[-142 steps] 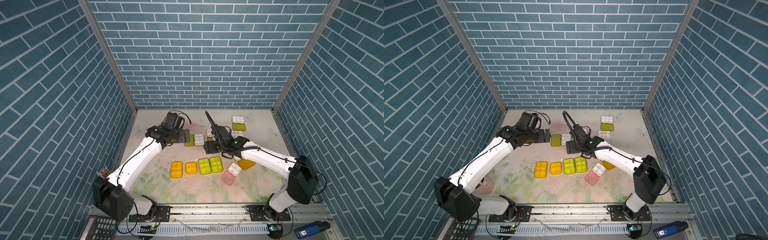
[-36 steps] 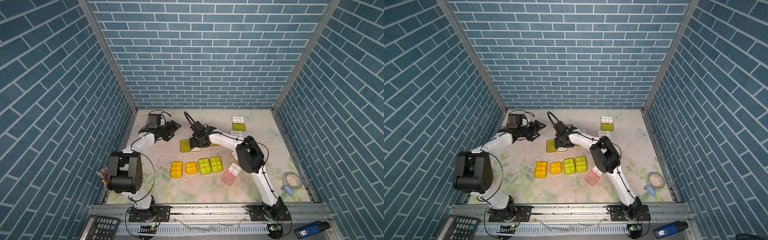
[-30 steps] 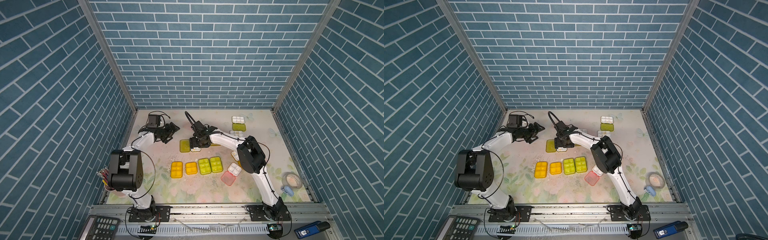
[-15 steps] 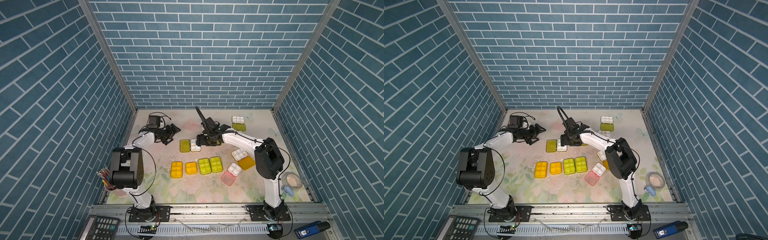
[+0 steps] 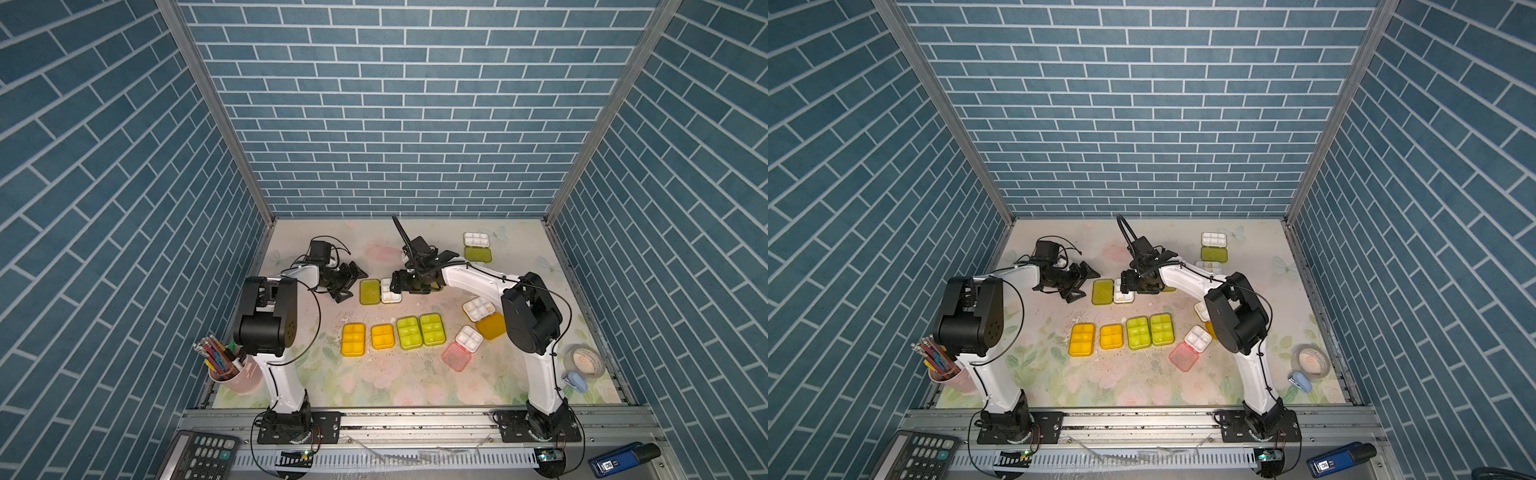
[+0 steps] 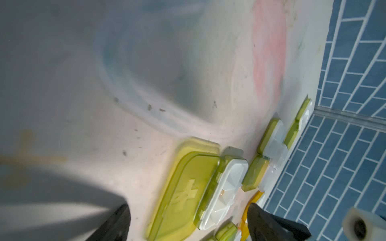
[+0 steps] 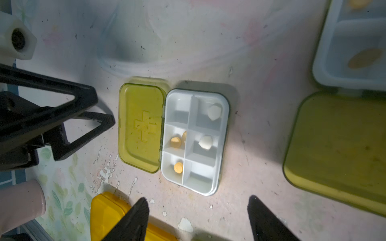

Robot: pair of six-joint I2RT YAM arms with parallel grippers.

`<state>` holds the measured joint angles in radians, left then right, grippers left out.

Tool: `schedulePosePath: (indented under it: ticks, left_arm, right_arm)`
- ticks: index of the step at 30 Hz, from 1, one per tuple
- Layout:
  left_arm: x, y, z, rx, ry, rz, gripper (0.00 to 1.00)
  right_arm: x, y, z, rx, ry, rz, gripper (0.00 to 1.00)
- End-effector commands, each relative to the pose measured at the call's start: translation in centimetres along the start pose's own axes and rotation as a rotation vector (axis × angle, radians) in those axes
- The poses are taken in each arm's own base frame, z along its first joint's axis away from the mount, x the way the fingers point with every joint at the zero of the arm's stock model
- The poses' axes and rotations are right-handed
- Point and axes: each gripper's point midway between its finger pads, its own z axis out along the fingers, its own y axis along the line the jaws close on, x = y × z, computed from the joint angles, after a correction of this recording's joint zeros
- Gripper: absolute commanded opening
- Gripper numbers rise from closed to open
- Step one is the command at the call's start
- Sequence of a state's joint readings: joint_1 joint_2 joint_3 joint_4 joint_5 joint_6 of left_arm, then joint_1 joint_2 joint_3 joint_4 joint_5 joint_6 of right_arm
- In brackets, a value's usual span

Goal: Close pillboxes
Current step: Close the lid on the pillbox.

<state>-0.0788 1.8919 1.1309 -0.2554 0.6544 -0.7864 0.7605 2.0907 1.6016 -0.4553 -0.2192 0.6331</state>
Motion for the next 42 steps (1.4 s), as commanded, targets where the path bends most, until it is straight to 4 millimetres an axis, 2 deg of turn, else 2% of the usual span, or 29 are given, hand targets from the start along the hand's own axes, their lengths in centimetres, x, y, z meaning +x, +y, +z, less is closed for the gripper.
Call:
schedulePosePath:
  ticks: [1,8,13,18,33,42]
  left_arm:
    - [0.9,-0.4,1.1,0.024,0.044,-0.007,0.89]
    - [0.9,-0.2,1.1,0.016,0.045,-0.007,0.89]
    - [0.8,-0.6,1.1,0.033,0.046,-0.006,0.9]
    - [1.0,-0.4,1.9,0.045,0.081,-0.026,0.89]
    - [0.7,-1.8,1.0,0.082,0.061,-0.009,0.89]
    - [0.8,-2.9,0.6,0.136,0.06,-0.019,0.89]
  right_arm:
    - [0.6,-0.1,1.8,-0.047,0.017,0.043,0.76]
    - [0.7,-0.2,2.8,-0.071,0.018,0.078,0.76]
    - [0.3,0.4,3.7,-0.153,0.0,0.114,0.76]
    - [0.1,0.2,4.2,-0.176,-0.006,0.165,0.75]
    - [0.4,0.4,4.1,-0.206,-0.002,0.193,0.75]
    - [0.1,0.6,4.7,-0.21,0.004,0.184,0.75]
